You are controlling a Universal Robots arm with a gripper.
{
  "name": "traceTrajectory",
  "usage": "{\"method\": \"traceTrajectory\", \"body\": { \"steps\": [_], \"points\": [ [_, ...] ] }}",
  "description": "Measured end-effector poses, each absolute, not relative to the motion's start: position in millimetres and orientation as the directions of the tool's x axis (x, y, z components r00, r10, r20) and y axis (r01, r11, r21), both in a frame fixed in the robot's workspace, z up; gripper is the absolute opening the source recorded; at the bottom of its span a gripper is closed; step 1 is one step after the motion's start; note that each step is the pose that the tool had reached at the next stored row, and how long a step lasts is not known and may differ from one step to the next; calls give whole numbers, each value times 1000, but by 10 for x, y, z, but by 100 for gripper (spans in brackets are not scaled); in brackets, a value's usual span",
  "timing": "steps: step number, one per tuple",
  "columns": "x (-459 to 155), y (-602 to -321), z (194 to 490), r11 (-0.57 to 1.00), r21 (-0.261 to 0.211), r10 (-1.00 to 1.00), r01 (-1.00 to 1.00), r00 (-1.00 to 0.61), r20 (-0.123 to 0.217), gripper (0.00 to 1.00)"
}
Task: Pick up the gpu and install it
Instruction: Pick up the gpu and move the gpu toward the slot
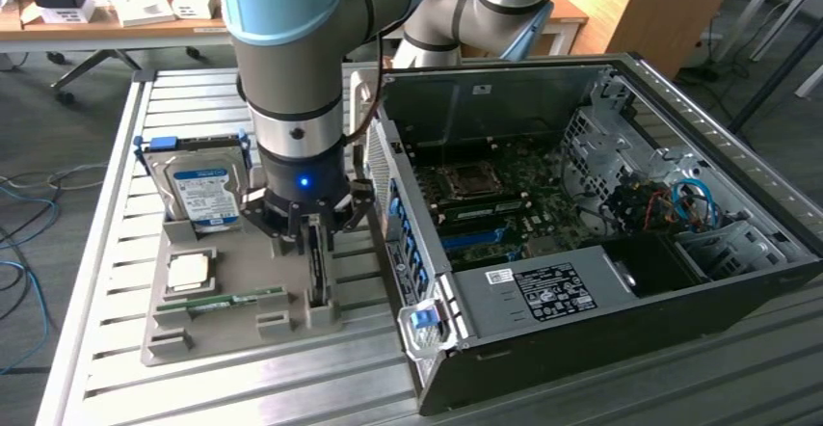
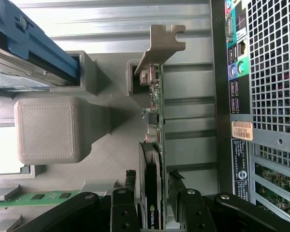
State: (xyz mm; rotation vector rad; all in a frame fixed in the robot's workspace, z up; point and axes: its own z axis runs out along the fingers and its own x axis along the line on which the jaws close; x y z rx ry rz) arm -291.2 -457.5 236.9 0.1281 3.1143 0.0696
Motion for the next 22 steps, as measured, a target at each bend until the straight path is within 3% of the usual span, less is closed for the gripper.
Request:
{"method": "traceTrajectory", "body": {
  "steps": [22],
  "points": [
    [-2918,-4575,2341,996,48,83,82,-996,-22,40]
  ]
}}
